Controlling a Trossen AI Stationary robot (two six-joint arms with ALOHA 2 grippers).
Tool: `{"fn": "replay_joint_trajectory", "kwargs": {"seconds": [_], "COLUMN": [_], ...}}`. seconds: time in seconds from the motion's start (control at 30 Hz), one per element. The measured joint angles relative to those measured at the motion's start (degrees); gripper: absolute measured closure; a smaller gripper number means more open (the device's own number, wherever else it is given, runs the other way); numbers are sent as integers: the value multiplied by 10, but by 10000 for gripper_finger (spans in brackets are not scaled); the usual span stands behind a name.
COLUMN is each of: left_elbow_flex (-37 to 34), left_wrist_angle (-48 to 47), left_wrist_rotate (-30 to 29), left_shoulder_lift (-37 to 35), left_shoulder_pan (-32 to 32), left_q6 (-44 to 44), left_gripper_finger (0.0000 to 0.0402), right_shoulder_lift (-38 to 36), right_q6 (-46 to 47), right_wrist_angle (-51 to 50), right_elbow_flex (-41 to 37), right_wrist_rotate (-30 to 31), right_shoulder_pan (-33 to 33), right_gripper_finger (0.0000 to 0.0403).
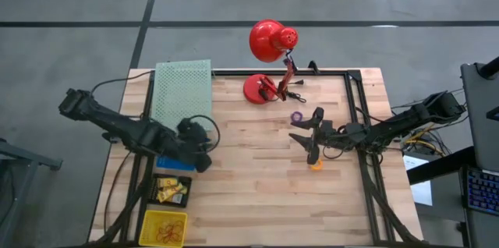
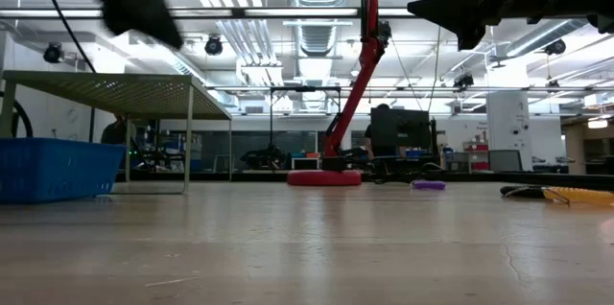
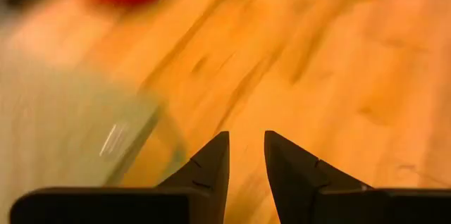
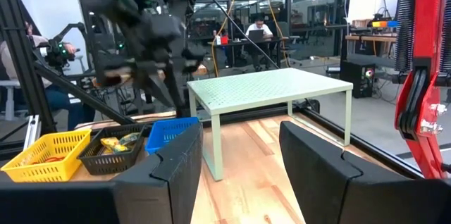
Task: Pick & Place Office Desk Supplies
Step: Put the purple spring rubber band into the blue bin
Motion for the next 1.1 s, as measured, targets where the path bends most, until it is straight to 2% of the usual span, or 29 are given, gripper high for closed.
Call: {"fn": "replay_joint_trajectory", "kwargs": {"seconds": [0.2,0.33,0.43,0.57,0.63,0.8,1.1], "left_elbow_flex": [21,26,26,26,24,-27,-125], "left_wrist_angle": [206,283,283,232,204,203,210], "left_wrist_rotate": [5,8,53,183,217,222,230], "left_shoulder_lift": [-4,-29,-71,-153,-193,-277,-376], "left_shoulder_pan": [8,36,66,127,158,203,205], "left_q6": [307,412,444,454,461,477,465], "left_gripper_finger": [305,305,305,305,305,305,305], "right_shoulder_lift": [0,0,0,0,0,0,0], "right_q6": [0,0,1,0,1,0,24], "right_wrist_angle": [0,0,0,0,0,0,11], "right_elbow_flex": [0,0,0,0,0,0,1], "right_wrist_rotate": [0,0,0,0,0,0,0], "right_shoulder_pan": [0,0,0,0,0,0,0], "right_gripper_finger": [218,218,218,218,218,218,218]}}
